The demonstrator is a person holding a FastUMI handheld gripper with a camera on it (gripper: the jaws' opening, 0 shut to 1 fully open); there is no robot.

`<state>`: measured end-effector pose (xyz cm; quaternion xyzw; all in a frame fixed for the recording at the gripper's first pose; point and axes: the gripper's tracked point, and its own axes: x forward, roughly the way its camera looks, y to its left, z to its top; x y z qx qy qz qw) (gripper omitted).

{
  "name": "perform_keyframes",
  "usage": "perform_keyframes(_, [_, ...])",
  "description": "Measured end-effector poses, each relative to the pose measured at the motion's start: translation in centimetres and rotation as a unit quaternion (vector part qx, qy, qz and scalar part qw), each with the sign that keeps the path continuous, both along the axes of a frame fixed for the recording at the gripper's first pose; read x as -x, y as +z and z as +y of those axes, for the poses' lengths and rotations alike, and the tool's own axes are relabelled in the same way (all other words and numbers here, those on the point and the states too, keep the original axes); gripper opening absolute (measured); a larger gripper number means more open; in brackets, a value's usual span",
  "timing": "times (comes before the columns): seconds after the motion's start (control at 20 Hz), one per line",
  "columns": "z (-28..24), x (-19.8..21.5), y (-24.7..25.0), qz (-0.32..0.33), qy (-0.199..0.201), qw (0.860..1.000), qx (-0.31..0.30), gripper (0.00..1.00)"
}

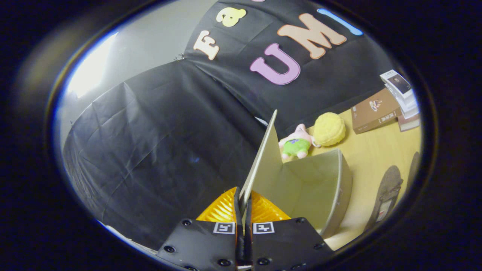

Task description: Open the storage box then place both shoes into the box .Put the left shoe in first, then the right shoe, with the right side of both shoes facing outward in a uniform manner.

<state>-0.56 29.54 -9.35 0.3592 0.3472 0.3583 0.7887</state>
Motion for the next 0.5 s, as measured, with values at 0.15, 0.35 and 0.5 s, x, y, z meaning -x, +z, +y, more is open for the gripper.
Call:
perform_keyframes(0.15, [3.2, 0.1, 1.5, -0.007, 0.013, 1.0, 0.002, 0.03])
perform_keyframes(0.35, [8.9, 0.5, 2.7, -0.021, 0.039, 0.999, 0.011, 0.04])
perform_keyframes(0.5, [12.9, 0.9, 2.6, -0.021, 0.057, 0.998, 0.02, 0.04])
